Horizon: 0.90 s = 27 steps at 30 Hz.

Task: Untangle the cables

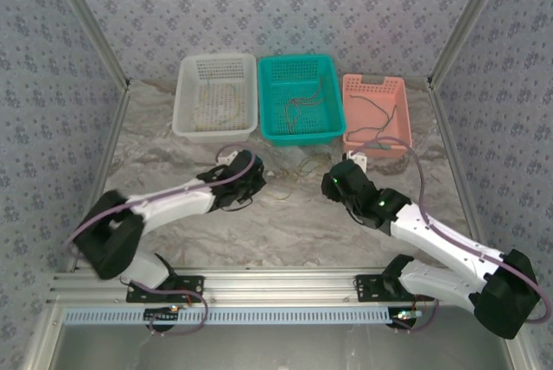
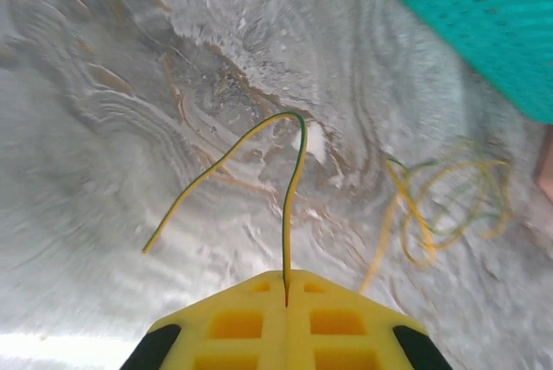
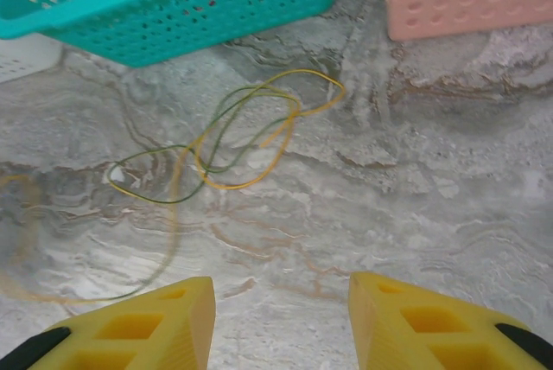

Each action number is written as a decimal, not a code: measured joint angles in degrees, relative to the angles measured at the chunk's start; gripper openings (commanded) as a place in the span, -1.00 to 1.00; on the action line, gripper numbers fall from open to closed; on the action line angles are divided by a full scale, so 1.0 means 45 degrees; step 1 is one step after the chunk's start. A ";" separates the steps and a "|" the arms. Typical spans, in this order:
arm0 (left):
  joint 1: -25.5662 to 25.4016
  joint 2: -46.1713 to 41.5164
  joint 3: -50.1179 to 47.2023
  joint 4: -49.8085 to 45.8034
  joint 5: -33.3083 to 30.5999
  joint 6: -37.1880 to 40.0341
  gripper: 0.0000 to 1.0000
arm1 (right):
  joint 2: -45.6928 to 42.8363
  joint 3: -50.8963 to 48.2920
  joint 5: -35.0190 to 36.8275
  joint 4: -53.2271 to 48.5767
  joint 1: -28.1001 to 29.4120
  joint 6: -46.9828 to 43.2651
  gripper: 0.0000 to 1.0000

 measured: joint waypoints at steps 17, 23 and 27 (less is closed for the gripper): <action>0.0233 -0.6470 0.0039 -0.4527 -0.0937 0.2375 -1.00 | 0.4454 0.0325 -0.0612 0.2511 0.0141 0.1545 -0.01; 0.0233 -0.6858 0.0044 -0.5829 -0.1219 0.2832 -1.00 | 0.7038 0.2667 -0.1020 0.2773 0.1287 -0.0087 -0.05; 0.0330 -0.7048 -0.0296 -0.6198 -0.1413 0.3011 -1.00 | 0.8437 0.4658 -0.1525 0.2458 0.1564 -0.1107 -0.04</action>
